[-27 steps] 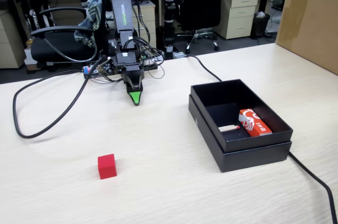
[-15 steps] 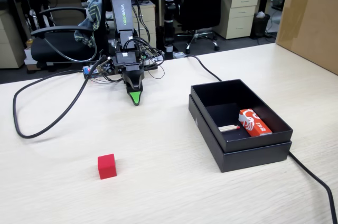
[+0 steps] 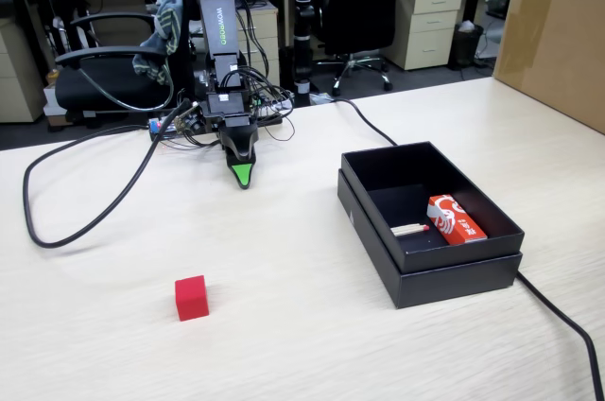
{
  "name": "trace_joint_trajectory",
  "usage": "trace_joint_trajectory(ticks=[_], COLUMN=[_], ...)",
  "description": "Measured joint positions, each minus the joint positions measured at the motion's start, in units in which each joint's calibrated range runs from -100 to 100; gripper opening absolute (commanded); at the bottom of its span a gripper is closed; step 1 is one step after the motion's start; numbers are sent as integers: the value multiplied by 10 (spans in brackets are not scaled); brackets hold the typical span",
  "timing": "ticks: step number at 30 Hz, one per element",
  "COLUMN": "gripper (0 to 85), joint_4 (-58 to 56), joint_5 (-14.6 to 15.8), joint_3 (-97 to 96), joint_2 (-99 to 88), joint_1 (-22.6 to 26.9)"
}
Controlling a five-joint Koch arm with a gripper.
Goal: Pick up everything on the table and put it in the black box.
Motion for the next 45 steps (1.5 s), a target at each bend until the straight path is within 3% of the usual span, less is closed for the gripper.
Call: trace_joint_trajectory(ticks=[39, 45], gripper=[480, 476], joint_4=[-4, -171], joint_5=[0, 1], joint_3=[4, 130], joint_2=[-1, 10], joint_1=[3, -24])
